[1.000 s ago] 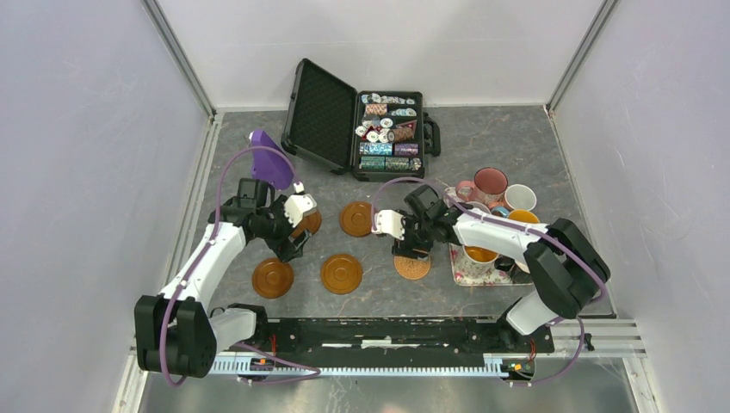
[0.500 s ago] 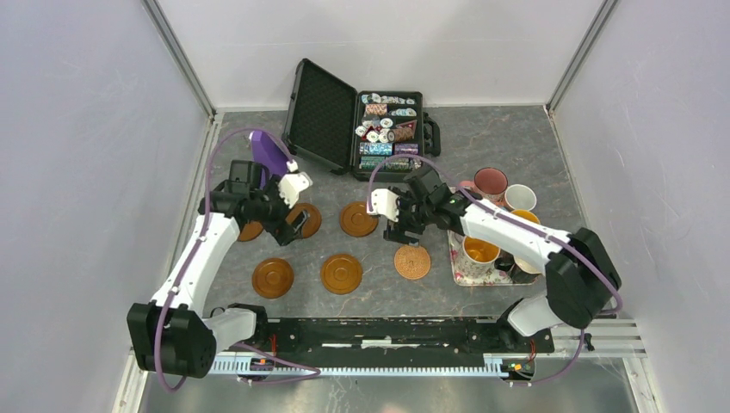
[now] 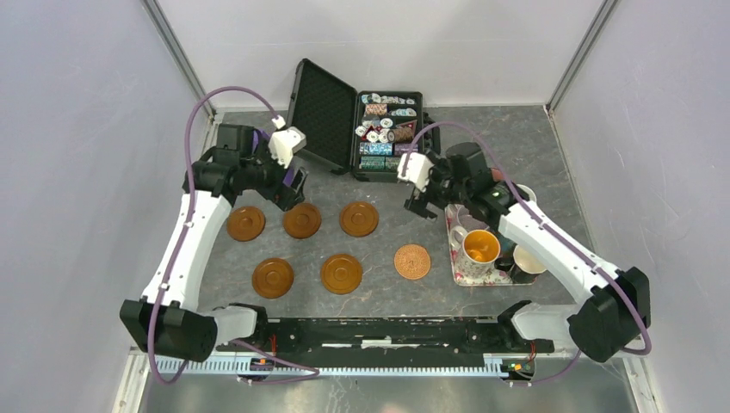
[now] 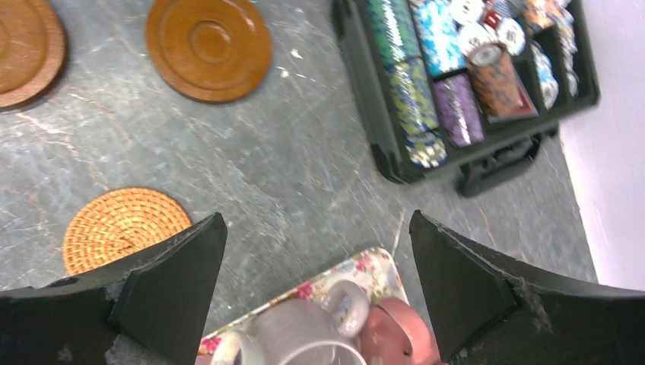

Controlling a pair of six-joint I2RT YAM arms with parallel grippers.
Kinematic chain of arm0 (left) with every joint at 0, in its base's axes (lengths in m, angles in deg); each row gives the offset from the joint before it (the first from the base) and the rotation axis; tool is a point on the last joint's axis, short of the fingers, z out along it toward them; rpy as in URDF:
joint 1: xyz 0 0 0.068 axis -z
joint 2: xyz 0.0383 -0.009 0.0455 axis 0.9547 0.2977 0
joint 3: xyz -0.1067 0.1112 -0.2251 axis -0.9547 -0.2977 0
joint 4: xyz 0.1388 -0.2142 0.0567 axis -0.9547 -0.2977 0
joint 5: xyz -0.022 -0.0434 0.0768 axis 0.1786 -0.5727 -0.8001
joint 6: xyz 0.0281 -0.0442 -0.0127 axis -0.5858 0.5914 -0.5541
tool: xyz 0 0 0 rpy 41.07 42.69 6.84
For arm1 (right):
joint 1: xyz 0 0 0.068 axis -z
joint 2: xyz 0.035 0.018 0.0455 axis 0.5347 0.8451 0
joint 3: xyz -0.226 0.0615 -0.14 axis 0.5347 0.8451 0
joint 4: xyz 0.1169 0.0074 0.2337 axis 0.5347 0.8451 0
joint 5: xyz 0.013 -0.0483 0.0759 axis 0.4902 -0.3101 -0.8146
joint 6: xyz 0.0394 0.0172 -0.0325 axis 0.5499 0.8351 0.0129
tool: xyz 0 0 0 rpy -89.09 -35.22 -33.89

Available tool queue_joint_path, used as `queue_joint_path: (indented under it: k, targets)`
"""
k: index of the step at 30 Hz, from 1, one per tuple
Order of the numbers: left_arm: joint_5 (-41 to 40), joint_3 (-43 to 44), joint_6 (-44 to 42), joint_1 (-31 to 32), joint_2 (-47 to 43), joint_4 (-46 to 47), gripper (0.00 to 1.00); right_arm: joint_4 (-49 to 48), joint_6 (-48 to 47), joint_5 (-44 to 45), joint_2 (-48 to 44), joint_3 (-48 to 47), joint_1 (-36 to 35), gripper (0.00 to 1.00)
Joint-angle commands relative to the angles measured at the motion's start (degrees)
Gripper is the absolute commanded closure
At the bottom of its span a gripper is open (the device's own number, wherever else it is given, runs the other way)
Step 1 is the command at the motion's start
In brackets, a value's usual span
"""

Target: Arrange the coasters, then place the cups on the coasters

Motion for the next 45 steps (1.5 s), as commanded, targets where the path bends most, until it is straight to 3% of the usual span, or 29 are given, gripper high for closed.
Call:
queue_joint_path:
  k: [1,4,8,14,19,24,31,38,45]
  targets:
    - [-0.79,2.65,5.80,6.53,1.33,-1.80,0.00,-1.44,4.13,-1.39,-3.82,-0.69,6.72,0.02]
    - [-4.26,0.86,6.90,15.64,-0.92,1.81,0.00,-0.38,7.34,-2.80,-5.21,-2.42,11.61,0.02]
    - [0.82,0.43,5.05,24.00,1.41,3.92,0.00,2.99,11.04,-4.37,-7.56,-5.36,16.56,0.02]
    - [6.61,0.78,-2.41,36.21,9.71,12.97,0.00,11.05,10.56,0.29,-10.97,-8.18,18.27,0.02]
    - [9.97,6.15,-6.82,43.31,19.31,18.91,0.08,15.07,11.17,4.16,-13.23,-5.74,20.28,0.02]
    - [11.37,13.68,-13.35,47.57,29.72,20.69,0.16,16.65,13.53,1.79,-12.21,-5.56,25.50,0.02]
    - [14.21,23.49,-18.58,48.26,41.54,20.91,0.20,17.09,13.92,3.30,-11.52,-3.76,28.91,0.02]
    - [15.12,28.80,-24.04,49.16,47.44,20.76,0.27,16.12,17.16,3.67,-9.76,-4.73,34.20,0.02]
    - [15.29,32.16,-25.13,49.21,51.19,20.83,0.26,15.67,17.91,2.79,-8.34,-5.96,35.85,0.02]
